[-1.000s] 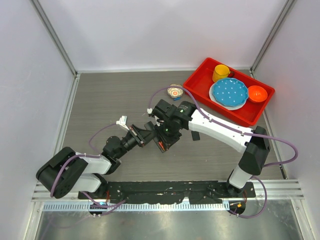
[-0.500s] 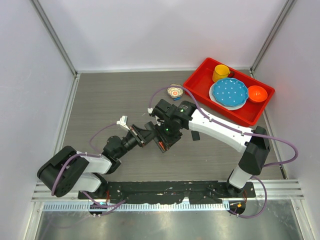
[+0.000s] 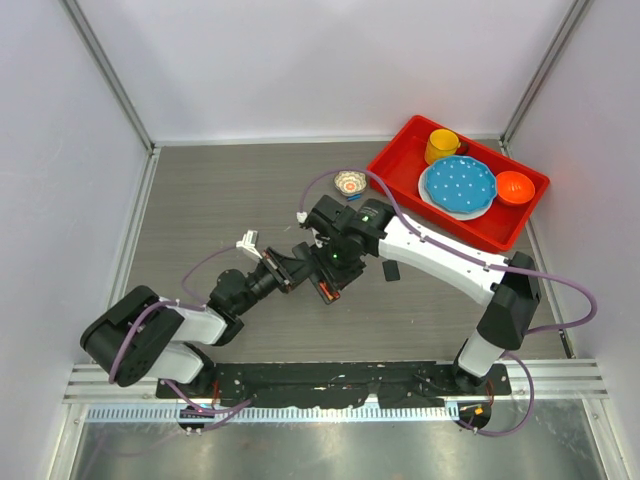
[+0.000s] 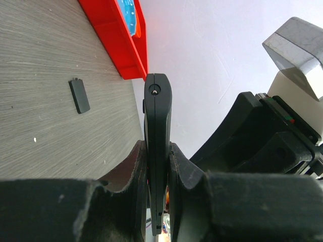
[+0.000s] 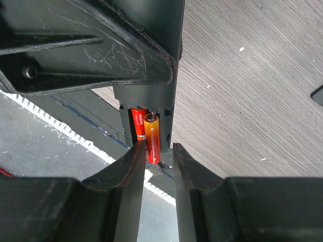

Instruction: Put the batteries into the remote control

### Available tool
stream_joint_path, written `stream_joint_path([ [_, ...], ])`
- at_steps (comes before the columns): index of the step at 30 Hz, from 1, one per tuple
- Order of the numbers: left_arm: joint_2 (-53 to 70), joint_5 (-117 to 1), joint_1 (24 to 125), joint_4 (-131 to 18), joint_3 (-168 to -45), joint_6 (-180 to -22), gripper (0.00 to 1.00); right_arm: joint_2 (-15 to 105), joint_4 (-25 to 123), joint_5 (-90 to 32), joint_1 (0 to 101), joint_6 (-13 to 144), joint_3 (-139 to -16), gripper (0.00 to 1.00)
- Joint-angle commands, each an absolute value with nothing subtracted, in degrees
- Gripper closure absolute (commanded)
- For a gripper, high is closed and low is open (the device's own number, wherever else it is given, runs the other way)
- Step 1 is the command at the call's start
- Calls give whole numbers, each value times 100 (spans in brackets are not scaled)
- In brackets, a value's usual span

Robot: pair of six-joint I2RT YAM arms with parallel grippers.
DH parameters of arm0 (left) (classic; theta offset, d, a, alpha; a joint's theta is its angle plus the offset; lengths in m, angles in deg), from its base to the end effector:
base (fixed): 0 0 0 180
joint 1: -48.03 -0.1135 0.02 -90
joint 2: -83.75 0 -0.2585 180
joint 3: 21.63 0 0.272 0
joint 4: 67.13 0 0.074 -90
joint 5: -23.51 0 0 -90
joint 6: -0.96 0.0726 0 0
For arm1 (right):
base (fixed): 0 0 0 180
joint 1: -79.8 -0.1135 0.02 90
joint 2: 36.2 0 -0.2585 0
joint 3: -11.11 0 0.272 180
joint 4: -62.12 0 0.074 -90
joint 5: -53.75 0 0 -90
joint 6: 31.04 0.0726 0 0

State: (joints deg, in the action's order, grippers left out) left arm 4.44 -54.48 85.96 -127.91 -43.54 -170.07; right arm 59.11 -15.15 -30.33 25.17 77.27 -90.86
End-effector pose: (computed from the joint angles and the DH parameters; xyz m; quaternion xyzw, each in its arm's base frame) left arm 0.1984 -0.1738 0.1469 -0.1798 0.6625 -0.6598 0.3057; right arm 0.2038 0.3000 0.2645 -0.3151 0.9327 0.1409 0.1050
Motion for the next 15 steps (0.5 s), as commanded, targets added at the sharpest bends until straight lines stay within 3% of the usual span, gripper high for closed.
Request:
stream_joint_path([
  [1, 429, -5392, 8635, -14298, -4536, -17078, 100, 5810, -1540, -3133, 2540, 7663, -9339, 66],
  [15, 394, -5471, 8635, -14298, -4500, -17069, 100, 5758, -1434, -2834, 2540, 7759, -9365, 66],
])
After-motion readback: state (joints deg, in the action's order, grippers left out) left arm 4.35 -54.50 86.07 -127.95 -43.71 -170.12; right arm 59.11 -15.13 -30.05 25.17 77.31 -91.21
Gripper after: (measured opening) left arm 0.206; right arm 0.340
